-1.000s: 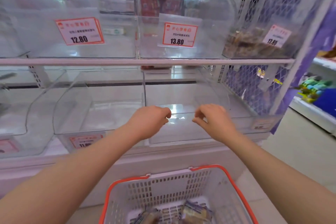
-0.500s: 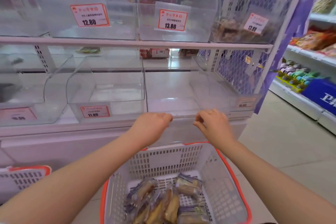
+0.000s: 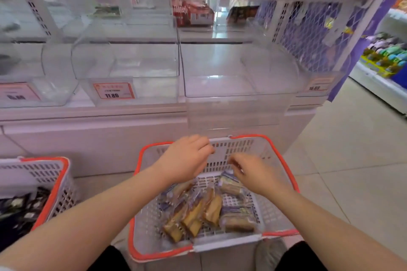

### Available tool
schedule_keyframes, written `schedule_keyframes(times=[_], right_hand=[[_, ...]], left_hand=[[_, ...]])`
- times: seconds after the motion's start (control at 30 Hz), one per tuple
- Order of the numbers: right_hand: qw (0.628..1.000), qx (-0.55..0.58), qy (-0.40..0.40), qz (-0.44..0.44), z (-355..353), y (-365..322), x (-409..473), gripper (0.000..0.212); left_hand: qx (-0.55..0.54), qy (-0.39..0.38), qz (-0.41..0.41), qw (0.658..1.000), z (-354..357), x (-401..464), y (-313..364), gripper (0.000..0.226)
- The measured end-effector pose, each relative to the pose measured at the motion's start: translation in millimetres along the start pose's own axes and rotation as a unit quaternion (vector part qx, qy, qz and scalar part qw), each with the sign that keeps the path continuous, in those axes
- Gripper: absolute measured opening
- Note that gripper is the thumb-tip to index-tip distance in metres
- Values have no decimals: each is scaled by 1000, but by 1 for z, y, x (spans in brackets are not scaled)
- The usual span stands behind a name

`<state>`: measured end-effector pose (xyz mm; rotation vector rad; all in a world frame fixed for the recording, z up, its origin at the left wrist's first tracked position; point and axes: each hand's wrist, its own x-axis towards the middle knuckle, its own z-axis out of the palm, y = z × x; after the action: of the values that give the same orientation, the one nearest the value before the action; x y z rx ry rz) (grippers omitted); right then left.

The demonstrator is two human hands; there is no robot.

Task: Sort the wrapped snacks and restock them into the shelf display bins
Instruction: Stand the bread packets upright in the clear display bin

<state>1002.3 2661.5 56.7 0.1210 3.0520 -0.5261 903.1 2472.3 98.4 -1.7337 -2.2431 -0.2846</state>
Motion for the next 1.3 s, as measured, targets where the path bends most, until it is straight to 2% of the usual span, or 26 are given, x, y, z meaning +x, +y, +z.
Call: schedule_keyframes(times=[0.1,0.17,0.23,0.33,0.47,0.57,0.67,0.77,0.87,0.93,1.03,1.1,1.13,1.2,1.3], right_hand=[[990,29,-106,84,51,13,-1,14],[980,48,-151,120,86,21,-3,15],[964,68,-207,153,118,25,-5,18],[934,76,-288,197,159,29,-3,14],[899,140,-321,263,202,25,14,35],[873,171,-276,364,223,15,34,52],[868,160,-216,418,238,8,46,46],[861,155,-195,443,244,10,47,52],[866,213,-188,413,244,18,44,38],[860,293,-183,374,232,27,35,33],[772,500,-213,330,190,42,19,24],[714,582,-250,298,158,45,13,18],[705,602,-253,277,136,42,6,12],[713,605,-264,236,108,36,5,10],[762,567,-267,164,72,25,-4,10]], left_hand=[[-41,-176,-90,979,51,-29,0,24],[-65,-249,-142,956,87,-49,-1,33],[-98,-286,-164,939,114,-63,1,34],[-150,-301,-194,921,148,-82,4,30],[-203,-363,-275,867,177,-103,11,25],[-273,-347,-350,826,190,-117,16,24],[-302,-351,-387,797,202,-129,18,25],[-312,-343,-415,783,209,-136,19,18],[-328,-332,-423,776,209,-134,19,19],[-344,-304,-421,782,206,-126,16,19],[-369,-229,-436,788,196,-107,6,25],[-388,-169,-450,786,185,-95,-2,34],[-405,-140,-450,784,173,-87,-1,39],[-447,-121,-441,769,156,-76,-7,52],[-477,-165,-347,790,125,-64,-11,71]])
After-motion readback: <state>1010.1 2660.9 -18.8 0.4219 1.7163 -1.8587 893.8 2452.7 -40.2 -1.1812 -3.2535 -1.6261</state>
